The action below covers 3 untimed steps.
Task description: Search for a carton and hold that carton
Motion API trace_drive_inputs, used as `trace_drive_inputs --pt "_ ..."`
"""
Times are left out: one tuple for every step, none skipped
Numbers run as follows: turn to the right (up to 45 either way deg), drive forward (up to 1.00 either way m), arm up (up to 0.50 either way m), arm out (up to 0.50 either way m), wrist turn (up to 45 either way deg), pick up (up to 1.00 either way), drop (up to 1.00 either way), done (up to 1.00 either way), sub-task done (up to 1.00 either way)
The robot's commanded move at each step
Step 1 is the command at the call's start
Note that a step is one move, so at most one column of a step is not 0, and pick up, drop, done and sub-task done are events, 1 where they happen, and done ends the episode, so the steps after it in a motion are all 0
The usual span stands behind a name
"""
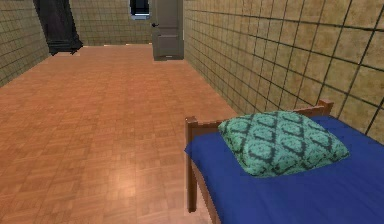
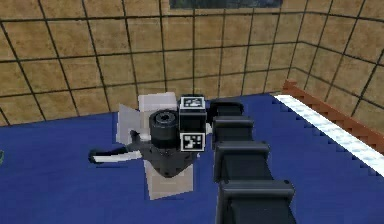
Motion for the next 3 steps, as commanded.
trace_drive_inputs --pt "0.0 0.00 0.00 0.00 15.0 0.00 0.00 0.00 0.00" --pt "0.0 0.00 -0.06 0.00 0.0 0.00 0.00 0.00 0.00" --pt "0.0 0.00 0.00 0.00 0.0 1.00 0.00 0.00 0.00"
